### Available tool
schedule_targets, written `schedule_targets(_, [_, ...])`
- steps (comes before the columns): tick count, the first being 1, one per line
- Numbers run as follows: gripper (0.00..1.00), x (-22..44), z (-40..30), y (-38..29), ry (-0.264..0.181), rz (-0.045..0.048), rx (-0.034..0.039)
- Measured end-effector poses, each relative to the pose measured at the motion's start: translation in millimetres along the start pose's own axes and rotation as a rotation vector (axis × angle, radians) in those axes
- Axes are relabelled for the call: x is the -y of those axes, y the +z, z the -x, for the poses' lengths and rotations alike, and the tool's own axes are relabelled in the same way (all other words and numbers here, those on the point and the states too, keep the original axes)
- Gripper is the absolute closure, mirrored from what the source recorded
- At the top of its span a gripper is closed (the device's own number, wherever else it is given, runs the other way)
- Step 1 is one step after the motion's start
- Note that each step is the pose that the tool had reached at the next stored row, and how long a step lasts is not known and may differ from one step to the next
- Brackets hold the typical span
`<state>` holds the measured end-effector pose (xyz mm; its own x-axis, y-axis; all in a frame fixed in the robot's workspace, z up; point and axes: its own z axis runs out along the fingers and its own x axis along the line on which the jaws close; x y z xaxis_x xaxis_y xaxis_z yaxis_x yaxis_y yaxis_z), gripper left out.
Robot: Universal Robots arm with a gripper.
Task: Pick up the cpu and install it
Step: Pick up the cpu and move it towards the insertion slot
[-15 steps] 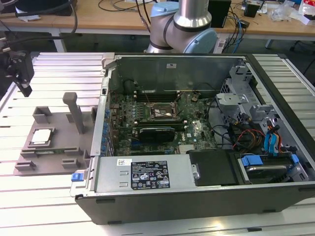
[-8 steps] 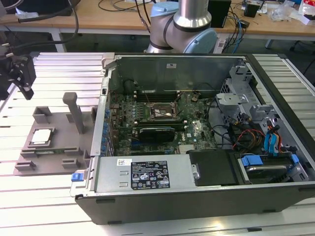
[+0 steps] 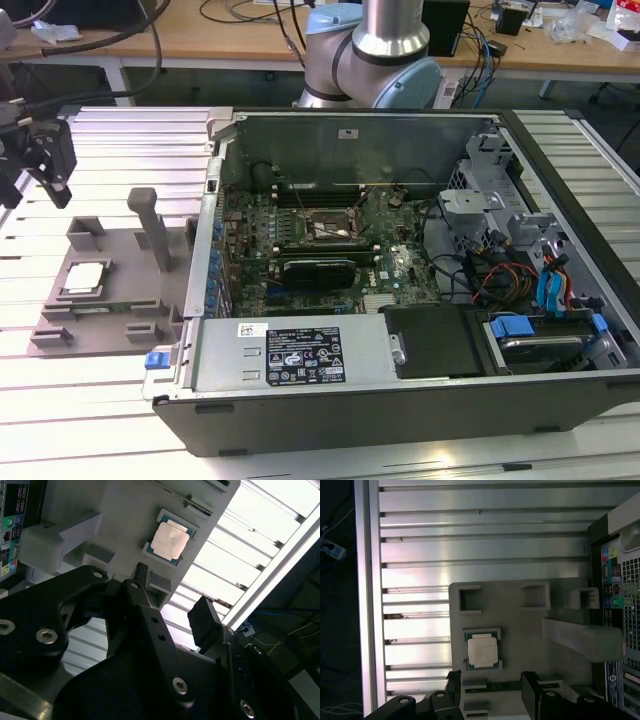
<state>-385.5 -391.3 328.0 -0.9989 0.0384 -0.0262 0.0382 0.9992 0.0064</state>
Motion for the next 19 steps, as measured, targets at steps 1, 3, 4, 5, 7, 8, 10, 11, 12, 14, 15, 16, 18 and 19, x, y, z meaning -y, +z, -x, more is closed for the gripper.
schedule_targets(1, [0.4,0.0,0.0,0.8,0.0,0.0,0.0])
schedule_targets(3, [0.4,0.0,-0.1,3.6,0.0,0.0,0.0])
schedule_targets(4, [0.4,0.0,-0.1,4.0,0.0,0.0,0.0])
schedule_targets(5, [0.4,0.0,-0.1,4.7,0.0,0.0,0.0])
schedule_targets(7, [0.4,0.0,-0.2,6.5,0.0,0.0,0.0])
schedule_targets(8, [0.4,0.0,-0.2,7.6,0.0,0.0001,0.0])
schedule_targets(10, [0.4,0.1,-0.2,9.5,0.0,0.0,0.0])
schedule_targets(11, [0.4,0.1,-0.3,10.0,0.0,0.0001,0.0001])
schedule_targets(12, [0.4,0.1,-0.3,10.7,0.0,0.0,0.0])
schedule_targets(14, [0.4,0.1,-0.3,13.0,0.0,0.0,0.0])
schedule_targets(15, [0.4,0.1,-0.4,14.6,0.0,0.0,0.0])
schedule_targets(16, [0.4,0.1,-0.4,15.6,0.0,0.0,0.0])
schedule_targets(18, [0.4,0.1,-0.4,16.8,0.0,0.0,0.0])
schedule_targets(19, [0.4,0.1,-0.5,17.8,0.0,0.0,0.0])
